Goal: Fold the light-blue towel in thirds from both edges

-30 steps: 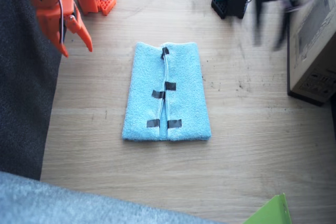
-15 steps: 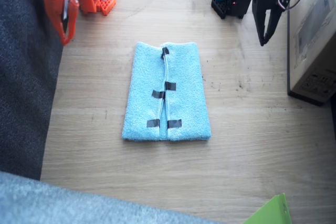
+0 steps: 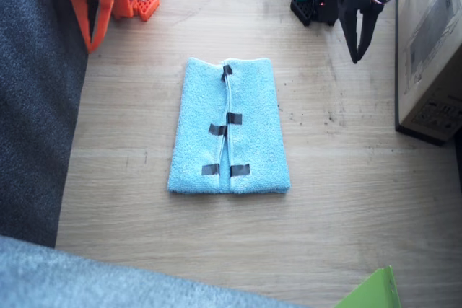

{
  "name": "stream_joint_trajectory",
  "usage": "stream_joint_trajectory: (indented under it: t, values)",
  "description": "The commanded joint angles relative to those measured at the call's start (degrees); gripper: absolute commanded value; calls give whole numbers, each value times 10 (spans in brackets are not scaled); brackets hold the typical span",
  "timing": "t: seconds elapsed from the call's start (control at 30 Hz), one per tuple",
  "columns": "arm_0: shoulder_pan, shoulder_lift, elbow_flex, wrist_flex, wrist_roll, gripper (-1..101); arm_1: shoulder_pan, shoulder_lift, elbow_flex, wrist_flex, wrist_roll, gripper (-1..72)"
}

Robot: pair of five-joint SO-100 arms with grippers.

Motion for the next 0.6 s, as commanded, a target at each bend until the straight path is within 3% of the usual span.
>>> stream_joint_trajectory:
  t: [0.0, 0.17, 0.57]
  values:
    - [6, 42, 15, 20, -21, -4, 6, 5, -1, -12, 40, -1]
    - [9, 53, 18, 23, -36, -4, 12, 5, 3, -32, 92, 13]
    - [14, 53, 18, 24, -44, -3, 27, 5, 4, -27, 105, 0]
